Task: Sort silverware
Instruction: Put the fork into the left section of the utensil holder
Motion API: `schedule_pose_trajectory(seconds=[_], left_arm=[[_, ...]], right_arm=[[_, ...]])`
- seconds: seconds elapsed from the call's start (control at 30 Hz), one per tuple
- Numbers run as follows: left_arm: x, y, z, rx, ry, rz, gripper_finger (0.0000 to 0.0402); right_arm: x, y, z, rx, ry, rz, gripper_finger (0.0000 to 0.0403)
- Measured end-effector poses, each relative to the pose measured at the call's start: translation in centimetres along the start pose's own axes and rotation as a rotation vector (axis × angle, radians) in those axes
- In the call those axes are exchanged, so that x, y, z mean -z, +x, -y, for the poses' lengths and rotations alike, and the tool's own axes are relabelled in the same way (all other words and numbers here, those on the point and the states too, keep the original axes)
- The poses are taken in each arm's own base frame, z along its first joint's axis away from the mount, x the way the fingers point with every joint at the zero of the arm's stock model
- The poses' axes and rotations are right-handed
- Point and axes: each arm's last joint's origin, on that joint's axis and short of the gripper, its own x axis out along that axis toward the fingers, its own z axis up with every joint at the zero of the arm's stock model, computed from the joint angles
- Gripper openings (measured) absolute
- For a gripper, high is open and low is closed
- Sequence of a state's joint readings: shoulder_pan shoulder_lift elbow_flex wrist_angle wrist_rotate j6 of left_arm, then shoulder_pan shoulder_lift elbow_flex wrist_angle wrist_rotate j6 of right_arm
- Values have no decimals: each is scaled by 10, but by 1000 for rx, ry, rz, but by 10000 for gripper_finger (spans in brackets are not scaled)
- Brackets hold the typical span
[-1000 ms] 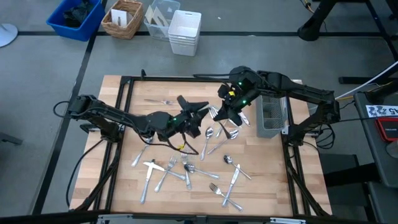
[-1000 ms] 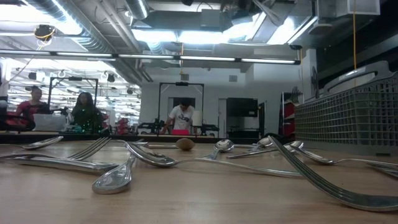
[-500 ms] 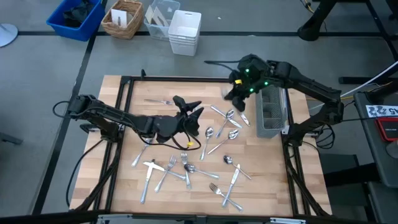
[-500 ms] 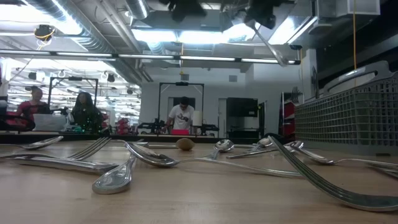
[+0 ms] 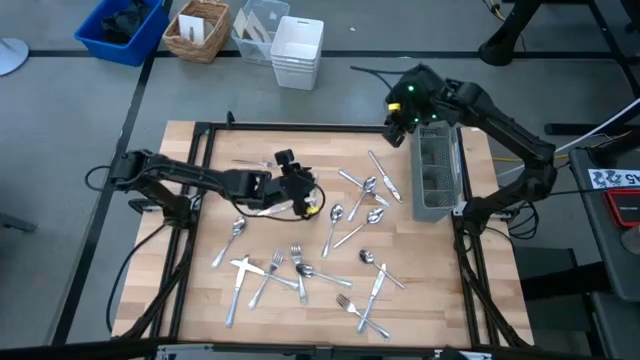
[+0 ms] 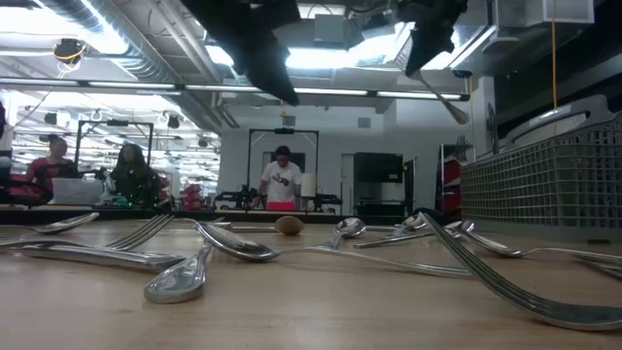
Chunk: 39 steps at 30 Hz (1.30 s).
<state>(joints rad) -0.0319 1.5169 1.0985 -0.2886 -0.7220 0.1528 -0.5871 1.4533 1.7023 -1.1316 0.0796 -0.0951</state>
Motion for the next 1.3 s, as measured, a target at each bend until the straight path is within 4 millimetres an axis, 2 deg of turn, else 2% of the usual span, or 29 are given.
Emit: schedule_pose_trajectory(seconds=[0.23, 0.47, 0.63, 0.9, 1.1, 1.3], left_arm=[[3, 11, -12, 39, -71, -19, 138], [3, 13, -14, 46, -74, -22, 138], [4, 13, -14, 46, -75, -22, 138], [3, 13, -13, 49, -68, -20, 138], [3, 13, -13, 48, -72, -21, 138], [3, 13, -13, 49, -72, -21, 138]], right_arm=[[12, -18, 27, 26, 21, 33, 4], [49, -10, 56, 96, 86, 90, 3], [74, 5, 75, 150, 149, 174, 3], [115, 46, 89, 203, 211, 186, 4], [132, 66, 85, 202, 214, 152, 7], [138, 68, 85, 262, 225, 87, 17]])
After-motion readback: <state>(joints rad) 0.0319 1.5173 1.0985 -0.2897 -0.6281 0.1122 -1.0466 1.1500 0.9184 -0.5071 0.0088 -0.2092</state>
